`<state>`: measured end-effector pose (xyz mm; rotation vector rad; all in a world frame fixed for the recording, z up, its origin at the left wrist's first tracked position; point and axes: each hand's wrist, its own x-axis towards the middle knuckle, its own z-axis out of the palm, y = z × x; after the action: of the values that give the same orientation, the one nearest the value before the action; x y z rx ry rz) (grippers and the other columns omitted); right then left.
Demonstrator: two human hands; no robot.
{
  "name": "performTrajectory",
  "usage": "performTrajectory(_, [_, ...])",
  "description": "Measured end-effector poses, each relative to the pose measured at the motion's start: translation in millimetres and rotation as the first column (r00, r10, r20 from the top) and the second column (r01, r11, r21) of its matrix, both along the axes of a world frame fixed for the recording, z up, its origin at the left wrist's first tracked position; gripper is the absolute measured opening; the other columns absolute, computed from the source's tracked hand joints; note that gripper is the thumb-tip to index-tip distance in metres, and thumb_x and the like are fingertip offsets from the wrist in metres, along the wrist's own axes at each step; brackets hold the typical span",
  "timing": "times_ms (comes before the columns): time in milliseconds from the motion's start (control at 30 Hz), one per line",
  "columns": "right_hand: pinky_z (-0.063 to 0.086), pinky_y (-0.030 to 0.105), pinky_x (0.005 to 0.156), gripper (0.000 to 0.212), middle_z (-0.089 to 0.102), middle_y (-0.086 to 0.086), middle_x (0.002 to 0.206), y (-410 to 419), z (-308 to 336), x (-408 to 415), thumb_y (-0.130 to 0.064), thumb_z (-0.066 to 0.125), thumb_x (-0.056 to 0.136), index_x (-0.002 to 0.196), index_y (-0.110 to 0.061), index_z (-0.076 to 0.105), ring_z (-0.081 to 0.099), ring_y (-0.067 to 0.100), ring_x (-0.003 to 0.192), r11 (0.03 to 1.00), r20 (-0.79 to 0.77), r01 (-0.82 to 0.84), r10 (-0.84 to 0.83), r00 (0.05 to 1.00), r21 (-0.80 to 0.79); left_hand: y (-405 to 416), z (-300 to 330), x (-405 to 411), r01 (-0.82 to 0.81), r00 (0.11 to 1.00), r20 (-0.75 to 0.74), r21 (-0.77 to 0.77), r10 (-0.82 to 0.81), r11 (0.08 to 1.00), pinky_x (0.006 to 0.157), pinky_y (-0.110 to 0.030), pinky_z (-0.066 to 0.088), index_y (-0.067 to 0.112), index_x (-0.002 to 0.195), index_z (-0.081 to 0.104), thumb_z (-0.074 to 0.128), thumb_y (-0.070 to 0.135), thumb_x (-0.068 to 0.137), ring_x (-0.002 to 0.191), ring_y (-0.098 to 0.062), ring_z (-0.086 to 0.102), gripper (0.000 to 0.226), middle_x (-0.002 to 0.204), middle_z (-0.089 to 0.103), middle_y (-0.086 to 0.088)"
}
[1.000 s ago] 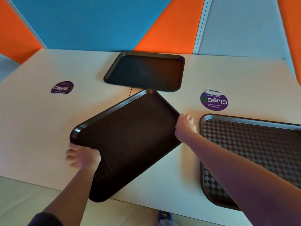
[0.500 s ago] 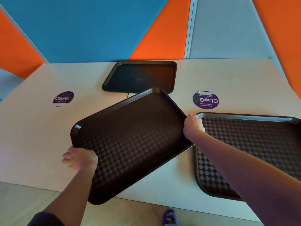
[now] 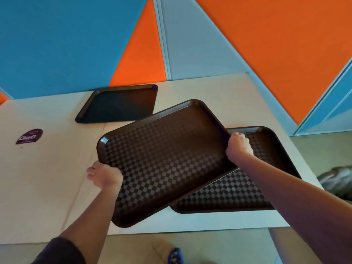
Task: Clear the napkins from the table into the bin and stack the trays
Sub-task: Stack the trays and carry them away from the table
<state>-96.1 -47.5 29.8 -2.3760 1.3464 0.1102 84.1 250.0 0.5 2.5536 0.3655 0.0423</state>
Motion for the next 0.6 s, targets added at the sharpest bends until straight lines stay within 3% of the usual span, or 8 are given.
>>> performTrajectory(233, [0.043, 0.042, 0.098, 0.045, 0.046, 0.025, 0.129, -64, -8, -92, -0.005, 0.051, 0.087, 0.128, 0.008, 0.038, 0.046, 0.038, 0.122, 0.992, -0.020, 0.112, -0.114, 0.993, -0.058, -85, -14, -51, 0.170, 0.985, -0.001, -0.077, -0.171, 0.982, 0.099, -0.049, 0.035, -0.006, 0.132, 0.038, 0.048, -0.008, 0.083, 0.122, -0.043, 0.031, 0.050, 0.136, 0.032, -0.028])
performTrajectory(433, [0.050, 0.043, 0.085, 0.036, 0.055, 0.023, 0.115, -101, -25, -154, -0.001, 0.050, 0.082, 0.117, 0.005, 0.051, 0.056, 0.039, 0.109, 0.974, -0.036, 0.226, -0.227, 0.973, -0.019, -134, -35, -91, 0.276, 0.958, -0.047, -0.131, -0.284, 0.952, 0.100, -0.047, 0.038, -0.002, 0.129, 0.043, 0.043, -0.010, 0.084, 0.123, -0.039, 0.032, 0.045, 0.135, 0.035, -0.021])
performTrajectory(600, [0.050, 0.043, 0.085, 0.037, 0.053, 0.023, 0.116, -108, -40, -175, -0.005, 0.051, 0.084, 0.120, 0.004, 0.050, 0.058, 0.039, 0.107, 0.971, -0.077, 0.239, -0.239, 0.968, -0.010, -154, -49, -92, 0.351, 0.929, -0.092, -0.094, -0.360, 0.931, 0.099, -0.048, 0.043, 0.001, 0.129, 0.047, 0.045, -0.006, 0.086, 0.118, -0.040, 0.041, 0.044, 0.128, 0.043, -0.022])
